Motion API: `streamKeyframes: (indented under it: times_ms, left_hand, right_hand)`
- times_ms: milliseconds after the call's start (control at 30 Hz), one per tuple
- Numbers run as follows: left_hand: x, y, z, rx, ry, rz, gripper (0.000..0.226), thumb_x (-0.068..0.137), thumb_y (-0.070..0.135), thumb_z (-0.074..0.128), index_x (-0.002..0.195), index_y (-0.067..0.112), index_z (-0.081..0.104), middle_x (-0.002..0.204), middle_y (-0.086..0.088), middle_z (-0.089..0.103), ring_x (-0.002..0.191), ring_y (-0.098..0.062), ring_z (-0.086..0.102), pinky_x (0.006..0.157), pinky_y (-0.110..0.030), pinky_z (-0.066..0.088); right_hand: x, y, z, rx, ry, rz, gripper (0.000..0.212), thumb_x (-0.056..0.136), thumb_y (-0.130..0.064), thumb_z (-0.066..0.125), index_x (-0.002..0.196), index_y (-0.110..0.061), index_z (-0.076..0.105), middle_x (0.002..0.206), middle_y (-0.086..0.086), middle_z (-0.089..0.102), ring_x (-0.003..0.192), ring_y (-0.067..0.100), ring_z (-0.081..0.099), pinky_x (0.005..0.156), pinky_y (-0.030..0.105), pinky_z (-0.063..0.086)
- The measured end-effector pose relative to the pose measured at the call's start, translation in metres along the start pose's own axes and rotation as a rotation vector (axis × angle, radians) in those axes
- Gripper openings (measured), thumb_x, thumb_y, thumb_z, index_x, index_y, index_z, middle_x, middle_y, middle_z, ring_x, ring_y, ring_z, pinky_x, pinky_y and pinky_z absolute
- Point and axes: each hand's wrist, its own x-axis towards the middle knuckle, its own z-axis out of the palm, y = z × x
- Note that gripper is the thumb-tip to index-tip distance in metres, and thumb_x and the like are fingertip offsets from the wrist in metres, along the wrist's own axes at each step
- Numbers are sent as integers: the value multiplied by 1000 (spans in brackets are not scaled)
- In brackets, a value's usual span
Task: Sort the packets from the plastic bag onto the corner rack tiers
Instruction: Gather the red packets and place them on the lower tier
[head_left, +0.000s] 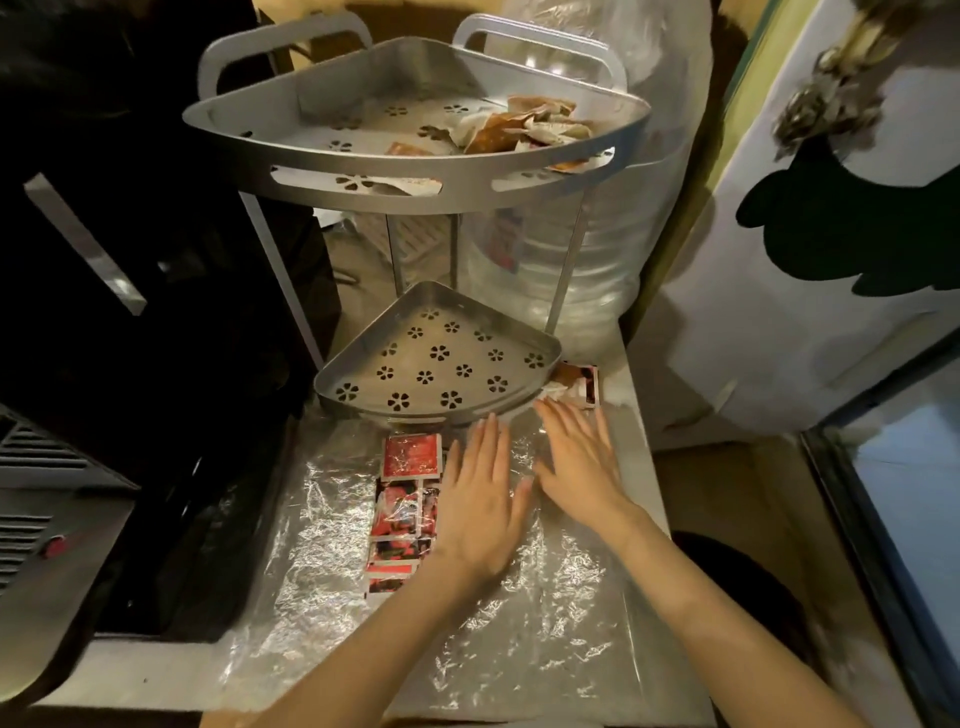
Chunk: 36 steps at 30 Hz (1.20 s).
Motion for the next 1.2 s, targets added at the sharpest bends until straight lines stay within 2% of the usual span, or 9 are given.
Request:
streamKeyframes:
  times_ms: [67,167,333,500,700,900,1000,1133,1200]
  left_hand:
    - [2,0,9,4,-45,-22,64,90,51,-4,141,14,-17,152,-5,-21,138,-19,-23,116,-40,-9]
    - [2,-4,16,25,-74,-57,73,80,55,-19,141,13,-18,152,-5,-21,138,-18,-25,113,-37,-15]
    - [2,-7,18,28,-92,-39,73,81,56,-14,140,14,-19,150,-5,-23,136,-19,-28,110,-35,-20]
    - [0,-6,19,36,-100,-29,76,81,59,-12,142,14,-17,151,-5,-22,136,-18,-28,108,-32,-24]
    - [0,-6,17,39,-116,-24,86,69,63,-29,140,14,-21,150,-5,-25,138,-17,-25,108,-33,-23]
    - [0,-7,19,27,-124,-10,87,66,63,-35,139,18,-25,150,-5,-28,137,-17,-26,109,-35,-21]
    - [0,-9,19,14,-124,13,83,67,63,-34,140,24,-25,150,-4,-28,137,-17,-27,112,-37,-19]
    - [0,-7,15,31,-134,35,82,66,64,-34,139,28,-26,149,-4,-30,137,-17,-28,109,-37,-22]
    - [0,-7,13,9,-98,39,79,75,63,-23,144,25,-14,152,-4,-20,140,-18,-20,110,-37,-19]
  right_hand:
    - [3,0,6,-19,6,-1,61,90,-26,49,144,-17,22,152,1,29,142,15,19,114,42,-10]
    - [1,1,12,-29,53,-7,53,88,-20,52,138,-17,35,144,2,44,137,16,34,113,45,-7]
    - [0,2,14,-12,161,5,53,76,-7,64,127,-15,50,123,4,61,119,23,52,111,48,22]
    - [0,4,5,103,133,27,39,82,-11,56,122,-14,56,119,7,60,118,26,49,106,45,27]
    - [-1,10,-17,207,91,34,35,86,-16,54,121,-18,58,108,5,62,108,24,52,102,40,30]
    - [-11,26,-35,417,19,66,9,80,-12,62,76,-17,69,86,-3,60,98,19,53,96,39,37]
    - [-18,36,-39,543,75,164,16,77,-6,65,67,-17,64,92,-4,55,102,19,49,90,29,34]
    - [-34,55,-42,793,275,292,20,79,-1,63,67,-16,62,99,0,52,103,18,49,91,28,36]
    - [-43,61,-43,924,313,368,25,81,0,60,68,-21,62,94,-4,52,94,11,52,87,22,39]
